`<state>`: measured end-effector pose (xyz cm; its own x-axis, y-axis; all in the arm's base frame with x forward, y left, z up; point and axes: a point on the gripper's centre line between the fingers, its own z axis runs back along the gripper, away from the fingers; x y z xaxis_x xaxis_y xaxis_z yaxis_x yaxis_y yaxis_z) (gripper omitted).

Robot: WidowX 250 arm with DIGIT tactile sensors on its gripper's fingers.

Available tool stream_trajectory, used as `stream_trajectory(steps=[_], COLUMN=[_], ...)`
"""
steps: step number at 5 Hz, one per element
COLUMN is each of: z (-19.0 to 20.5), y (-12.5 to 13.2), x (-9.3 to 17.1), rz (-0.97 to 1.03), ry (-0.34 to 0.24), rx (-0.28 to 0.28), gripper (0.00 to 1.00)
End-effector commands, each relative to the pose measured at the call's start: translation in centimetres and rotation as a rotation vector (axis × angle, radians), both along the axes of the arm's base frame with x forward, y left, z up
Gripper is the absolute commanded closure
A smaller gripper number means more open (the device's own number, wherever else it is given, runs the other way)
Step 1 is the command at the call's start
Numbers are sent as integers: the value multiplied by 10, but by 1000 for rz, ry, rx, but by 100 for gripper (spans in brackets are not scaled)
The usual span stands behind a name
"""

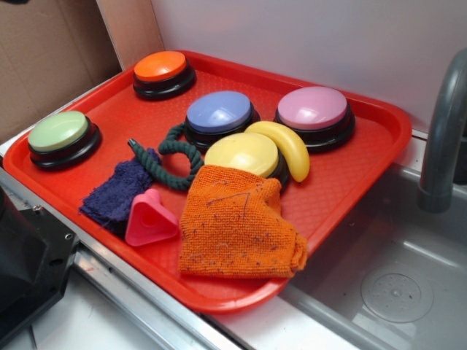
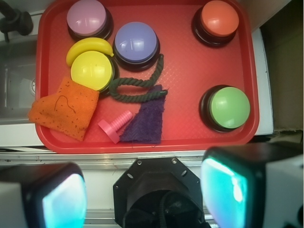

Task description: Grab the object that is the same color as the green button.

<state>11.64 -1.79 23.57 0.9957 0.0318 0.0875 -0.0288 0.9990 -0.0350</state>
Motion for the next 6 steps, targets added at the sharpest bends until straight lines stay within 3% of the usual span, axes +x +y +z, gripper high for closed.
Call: stream_trajectory(steps=[1,3,6], z=[0,-56,-130], y=[0,0,-6], x=[0,41,86], rz=[0,-263,-590], ry=[0,-98,-201], rx=[0,34,78], gripper=[0,0,0])
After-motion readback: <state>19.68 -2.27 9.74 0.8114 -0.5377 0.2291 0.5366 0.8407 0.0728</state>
